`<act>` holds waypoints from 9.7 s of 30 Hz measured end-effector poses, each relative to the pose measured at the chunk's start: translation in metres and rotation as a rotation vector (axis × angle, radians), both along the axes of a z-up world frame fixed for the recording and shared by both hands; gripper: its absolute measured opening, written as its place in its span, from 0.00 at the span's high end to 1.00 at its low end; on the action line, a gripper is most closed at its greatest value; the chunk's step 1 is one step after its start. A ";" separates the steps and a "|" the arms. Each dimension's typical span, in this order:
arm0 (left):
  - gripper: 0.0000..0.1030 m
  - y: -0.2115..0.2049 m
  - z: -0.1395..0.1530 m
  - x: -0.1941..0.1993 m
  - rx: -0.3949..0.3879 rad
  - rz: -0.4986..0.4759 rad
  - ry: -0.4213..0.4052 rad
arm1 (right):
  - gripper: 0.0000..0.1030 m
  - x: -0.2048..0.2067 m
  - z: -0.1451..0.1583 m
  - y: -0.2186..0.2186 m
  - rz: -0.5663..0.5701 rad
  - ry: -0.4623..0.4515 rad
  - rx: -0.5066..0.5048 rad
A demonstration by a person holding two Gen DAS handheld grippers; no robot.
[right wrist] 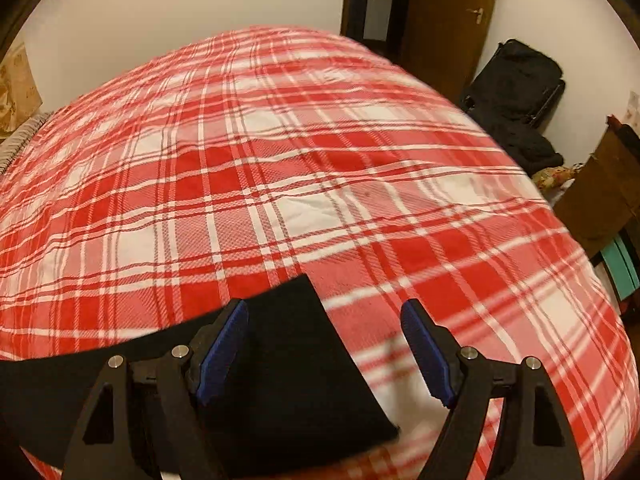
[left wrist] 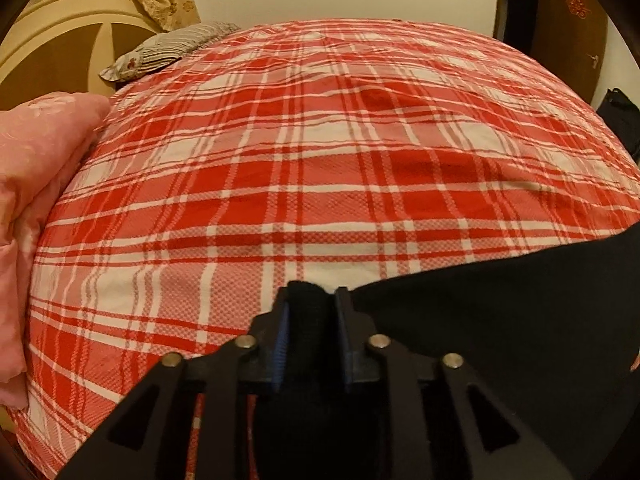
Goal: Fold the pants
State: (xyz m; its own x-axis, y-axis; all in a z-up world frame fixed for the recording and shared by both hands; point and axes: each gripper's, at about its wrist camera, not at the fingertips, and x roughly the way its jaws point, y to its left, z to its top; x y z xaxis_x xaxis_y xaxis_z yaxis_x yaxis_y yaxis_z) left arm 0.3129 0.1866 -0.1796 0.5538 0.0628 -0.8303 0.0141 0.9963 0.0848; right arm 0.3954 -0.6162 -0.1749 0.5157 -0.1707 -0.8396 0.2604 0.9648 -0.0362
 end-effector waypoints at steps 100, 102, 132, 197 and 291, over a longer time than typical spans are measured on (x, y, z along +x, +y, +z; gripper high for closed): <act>0.54 0.097 -0.016 -0.242 -0.273 -0.090 -0.282 | 0.49 -0.365 0.043 -0.050 -0.054 -0.362 0.035; 0.54 0.110 -0.015 -0.243 -0.283 -0.043 -0.284 | 0.49 -0.369 0.054 -0.038 -0.072 -0.359 -0.050; 0.91 0.039 0.003 -0.135 -0.217 -0.047 -0.067 | 0.48 -0.333 -0.019 0.424 1.086 -0.148 -0.114; 0.55 -0.295 -0.001 -0.212 -0.207 -0.859 0.042 | 0.93 -0.267 0.061 -0.050 0.046 -0.197 0.273; 0.74 -0.314 0.004 -0.256 -0.143 -1.021 -0.026 | 0.48 -0.315 0.020 0.181 0.477 -0.193 0.136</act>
State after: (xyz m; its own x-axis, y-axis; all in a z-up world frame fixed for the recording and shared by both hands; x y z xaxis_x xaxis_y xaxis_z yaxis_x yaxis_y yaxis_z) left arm 0.0567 -0.1273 -0.1754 0.3054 -0.5460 -0.7802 0.8590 0.5115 -0.0216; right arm 0.0806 -0.4348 -0.1548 0.6570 0.2247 -0.7196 -0.2194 0.9702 0.1026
